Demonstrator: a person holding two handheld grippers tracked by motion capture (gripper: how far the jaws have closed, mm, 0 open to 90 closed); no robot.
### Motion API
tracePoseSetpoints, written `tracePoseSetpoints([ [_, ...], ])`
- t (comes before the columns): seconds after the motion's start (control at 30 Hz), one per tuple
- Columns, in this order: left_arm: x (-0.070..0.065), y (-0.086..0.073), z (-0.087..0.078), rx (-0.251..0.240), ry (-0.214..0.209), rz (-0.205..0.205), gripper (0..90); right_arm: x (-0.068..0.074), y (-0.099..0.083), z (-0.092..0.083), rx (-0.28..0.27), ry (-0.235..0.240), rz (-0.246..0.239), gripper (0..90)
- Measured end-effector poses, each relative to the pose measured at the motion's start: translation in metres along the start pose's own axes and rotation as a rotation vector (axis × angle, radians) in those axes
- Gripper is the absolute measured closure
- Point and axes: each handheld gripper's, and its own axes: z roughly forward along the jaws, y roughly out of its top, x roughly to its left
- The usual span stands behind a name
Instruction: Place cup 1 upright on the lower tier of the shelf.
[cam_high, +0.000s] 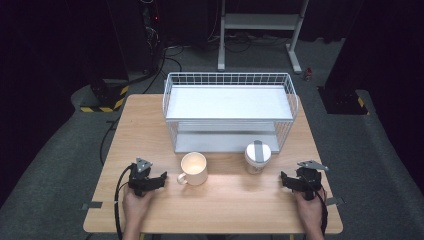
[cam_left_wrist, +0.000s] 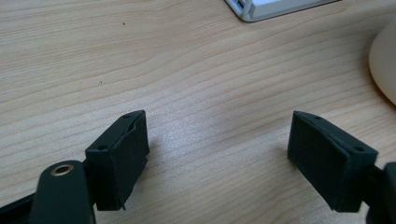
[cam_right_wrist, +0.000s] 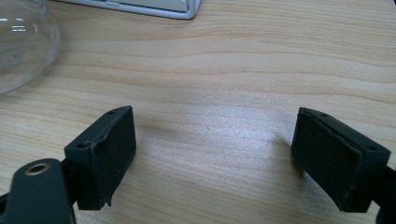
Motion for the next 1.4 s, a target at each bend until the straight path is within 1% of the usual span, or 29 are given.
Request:
tracePoseSetpoints([
  [0.4, 0.0, 0.0, 0.0, -0.001, 0.001, -0.001, 20.6, 0.0, 0.0, 0.0, 0.0, -0.001, 0.001, 13.9],
  [0.63, 0.0, 0.0, 0.0, 0.0, 0.002, -0.001, 20.6, 0.0, 0.0, -0.001, 0.003, 0.008, 0.001, 13.7],
  [0.73, 0.0, 0.0, 0.0, -0.001, 0.002, -0.002, 20.7, 0.0, 0.0, 0.0, 0.003, 0.018, -0.007, 13.3],
  [0.77, 0.0, 0.0, 0.0, 0.0, 0.002, -0.001, 20.6, -0.001, -0.001, -0.001, 0.001, 0.026, -0.017, 13.3],
  [0.9, 0.0, 0.0, 0.0, 0.0, 0.002, -0.001, 20.7, 0.0, -0.003, -0.003, 0.001, 0.03, -0.019, 13.3],
  [0.93, 0.0, 0.0, 0.0, -0.002, 0.004, -0.004, 20.7, 0.0, -0.003, -0.004, 0.001, 0.037, -0.028, 14.0],
  [1.0, 0.0, 0.0, 0.0, -0.002, 0.004, -0.004, 20.7, 0.001, -0.005, -0.006, -0.009, 0.042, -0.033, 14.3],
  [1.07, 0.0, 0.0, 0.0, -0.003, 0.004, -0.005, 20.6, 0.002, -0.006, -0.009, -0.036, 0.056, -0.028, 14.6],
  [1.1, 0.0, 0.0, 0.0, -0.003, 0.004, -0.005, 20.6, 0.002, -0.006, -0.009, -0.036, 0.056, -0.028, 14.6],
  [1.13, 0.0, 0.0, 0.0, -0.003, 0.005, -0.005, 20.7, 0.004, -0.009, -0.012, -0.055, 0.06, -0.031, 14.6],
  [1.2, 0.0, 0.0, 0.0, -0.001, 0.003, -0.008, 20.7, 0.005, -0.009, -0.013, -0.058, 0.064, -0.037, 14.5],
  [1.27, 0.001, 0.0, 0.0, 0.0, 0.003, -0.008, 20.7, 0.008, -0.012, -0.018, -0.065, 0.072, -0.05, 14.4],
  [1.33, 0.0, 0.0, 0.0, 0.0, 0.006, -0.004, 20.6, 0.009, -0.014, -0.024, -0.076, 0.081, -0.051, 15.2],
  [1.37, 0.0, 0.0, 0.0, 0.0, 0.006, -0.004, 20.6, 0.011, -0.015, -0.028, -0.077, 0.083, -0.043, 16.0],
  [1.4, 0.0, 0.0, 0.0, 0.002, 0.005, -0.005, 20.6, 0.011, -0.015, -0.028, -0.077, 0.083, -0.043, 16.0],
])
